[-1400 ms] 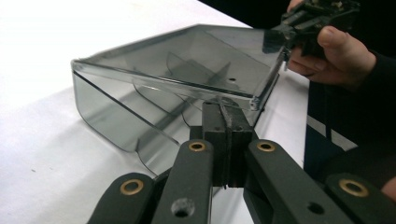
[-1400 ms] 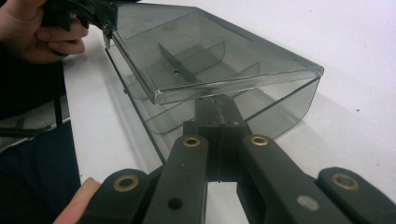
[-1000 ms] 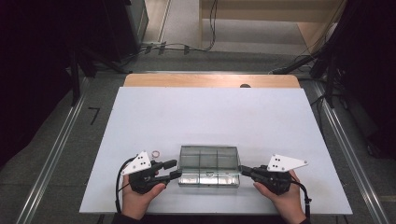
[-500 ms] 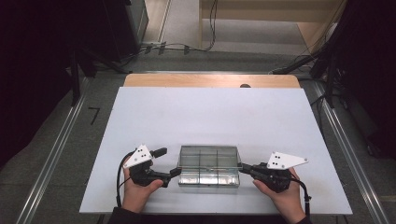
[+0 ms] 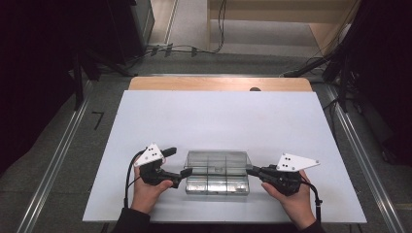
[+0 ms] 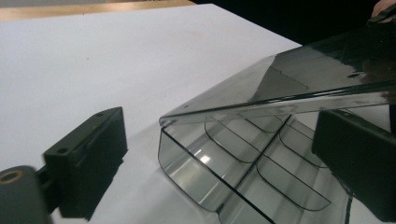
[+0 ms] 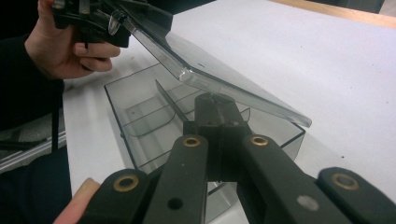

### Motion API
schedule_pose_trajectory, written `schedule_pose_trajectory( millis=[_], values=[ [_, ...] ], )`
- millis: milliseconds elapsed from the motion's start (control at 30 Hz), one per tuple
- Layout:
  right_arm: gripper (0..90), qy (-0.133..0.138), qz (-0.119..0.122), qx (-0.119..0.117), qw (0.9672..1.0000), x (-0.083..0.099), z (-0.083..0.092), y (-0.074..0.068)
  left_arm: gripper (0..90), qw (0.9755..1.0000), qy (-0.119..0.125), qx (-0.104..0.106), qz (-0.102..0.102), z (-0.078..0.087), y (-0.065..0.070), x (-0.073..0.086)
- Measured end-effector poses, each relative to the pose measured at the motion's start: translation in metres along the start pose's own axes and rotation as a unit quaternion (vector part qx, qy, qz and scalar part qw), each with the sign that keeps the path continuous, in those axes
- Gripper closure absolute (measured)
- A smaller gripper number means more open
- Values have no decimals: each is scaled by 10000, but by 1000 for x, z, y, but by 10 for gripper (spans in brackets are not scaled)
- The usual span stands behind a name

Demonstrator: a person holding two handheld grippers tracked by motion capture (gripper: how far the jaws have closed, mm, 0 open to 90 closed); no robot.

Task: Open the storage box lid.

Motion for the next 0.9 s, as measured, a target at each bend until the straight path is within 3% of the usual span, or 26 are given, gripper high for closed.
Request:
schedule_pose_trajectory(
  millis=[233,467,767,900],
  values=[
    [885,71,-6,70,10000,-5,-1,5,145,9999,-31,-2,-145,-8,1,-6],
    [885,93,-31,154,9998,-9,0,11,314,9996,-71,90,-239,-14,0,-13],
    [885,170,-45,246,9995,-14,-2,19,489,9999,-42,70,-145,-18,-6,-17],
    [885,156,-70,284,9995,-14,-2,22,568,9998,-47,184,-78,-20,-8,-19]
  ],
)
Point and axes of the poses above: each handheld gripper's, and its own axes: z roughly backward along the jaws, x roughly out of its underside, y roughly to its right, the point moved 2 cm from there along -z, roughly forward along the jaws, and after that the axes turned 10 degrees about z, right-handed, at the moved point
